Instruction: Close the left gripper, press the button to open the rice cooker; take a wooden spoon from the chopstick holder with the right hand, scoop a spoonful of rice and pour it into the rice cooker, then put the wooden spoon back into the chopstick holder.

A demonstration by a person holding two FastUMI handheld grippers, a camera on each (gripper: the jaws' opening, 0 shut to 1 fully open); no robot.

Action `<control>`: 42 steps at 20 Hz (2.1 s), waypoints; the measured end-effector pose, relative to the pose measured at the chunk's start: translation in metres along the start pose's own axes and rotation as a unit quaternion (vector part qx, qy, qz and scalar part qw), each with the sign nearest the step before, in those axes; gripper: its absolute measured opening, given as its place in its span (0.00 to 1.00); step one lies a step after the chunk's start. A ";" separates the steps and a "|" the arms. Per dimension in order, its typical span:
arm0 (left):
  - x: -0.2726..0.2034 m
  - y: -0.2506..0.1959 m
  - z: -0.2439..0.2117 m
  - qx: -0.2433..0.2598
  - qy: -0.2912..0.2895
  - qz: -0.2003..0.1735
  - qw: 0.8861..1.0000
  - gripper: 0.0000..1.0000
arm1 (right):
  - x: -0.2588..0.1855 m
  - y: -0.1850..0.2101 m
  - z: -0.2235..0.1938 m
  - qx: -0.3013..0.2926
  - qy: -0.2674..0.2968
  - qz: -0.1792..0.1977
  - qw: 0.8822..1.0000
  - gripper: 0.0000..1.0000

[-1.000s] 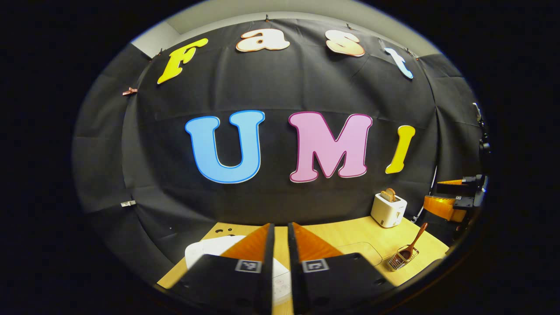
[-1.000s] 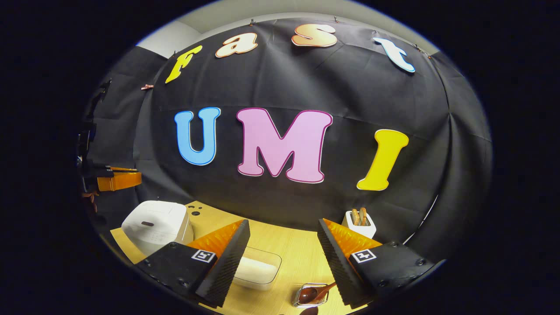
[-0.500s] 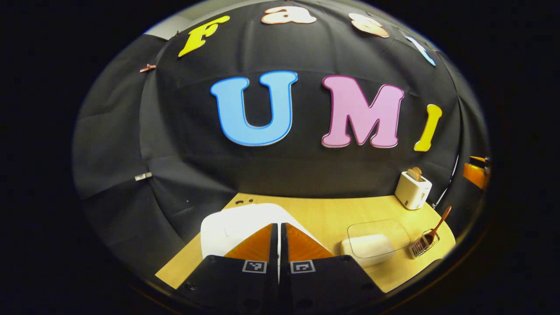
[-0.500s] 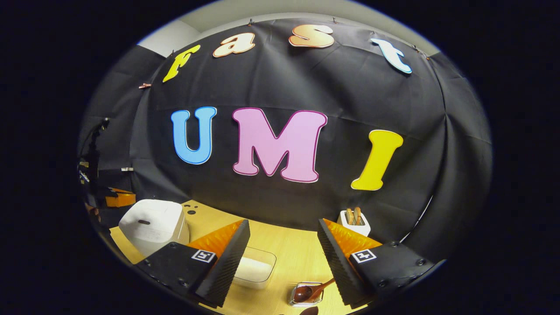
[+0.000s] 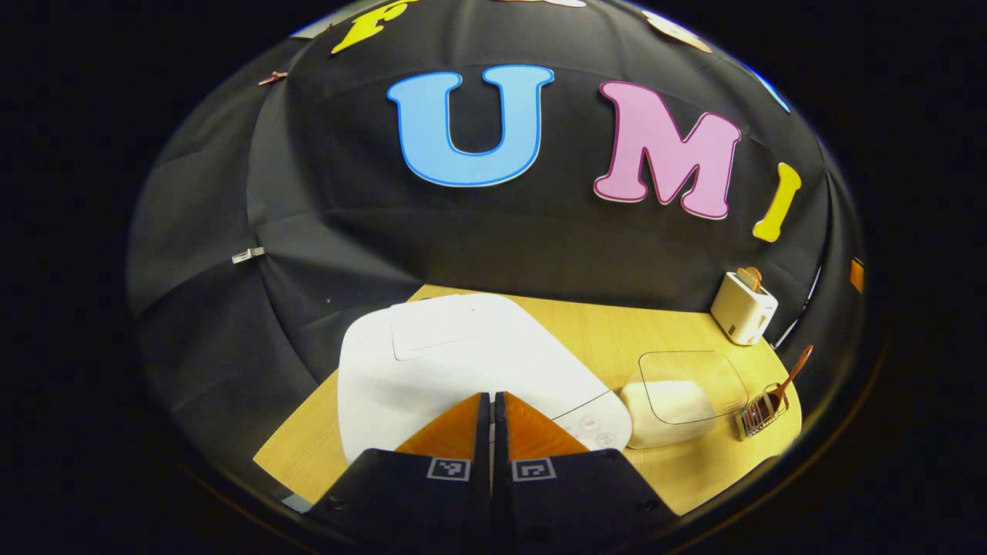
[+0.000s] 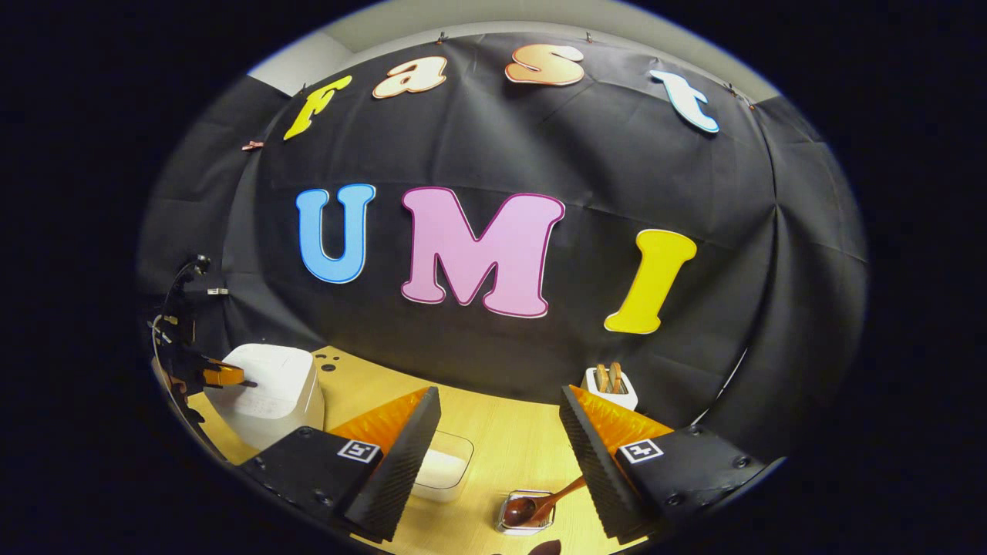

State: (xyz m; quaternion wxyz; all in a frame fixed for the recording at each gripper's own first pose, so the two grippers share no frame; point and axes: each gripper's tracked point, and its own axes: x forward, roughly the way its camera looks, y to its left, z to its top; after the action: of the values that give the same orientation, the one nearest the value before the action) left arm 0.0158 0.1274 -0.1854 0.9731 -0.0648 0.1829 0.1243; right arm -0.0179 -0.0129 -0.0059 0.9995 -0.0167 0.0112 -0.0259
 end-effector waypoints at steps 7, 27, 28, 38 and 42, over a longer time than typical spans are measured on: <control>0.013 0.000 -0.010 0.000 0.017 -0.007 1.000 0.06 | -0.008 -0.006 -0.001 -0.007 0.004 -0.008 1.000 0.96; -0.010 0.025 0.120 -0.022 -0.093 0.017 0.995 0.06 | -0.015 -0.026 0.002 0.002 -0.007 -0.032 0.999 0.96; -0.009 0.028 0.130 -0.023 -0.102 0.017 0.994 0.06 | -0.016 -0.028 0.001 0.005 -0.009 -0.032 0.999 0.96; -0.031 0.029 0.187 0.001 -0.207 0.020 0.978 0.13 | -0.019 -0.042 -0.015 0.043 -0.015 -0.016 0.999 0.96; -0.038 0.021 0.196 0.008 -0.228 0.018 0.973 0.36 | -0.018 -0.057 -0.040 0.066 0.000 -0.024 0.998 0.96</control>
State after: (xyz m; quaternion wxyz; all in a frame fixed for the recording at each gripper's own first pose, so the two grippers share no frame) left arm 0.0421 0.1723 0.0080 0.9872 -0.0233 -0.0420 0.1520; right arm -0.0395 -0.0699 -0.0434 0.9975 0.0492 0.0095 -0.0505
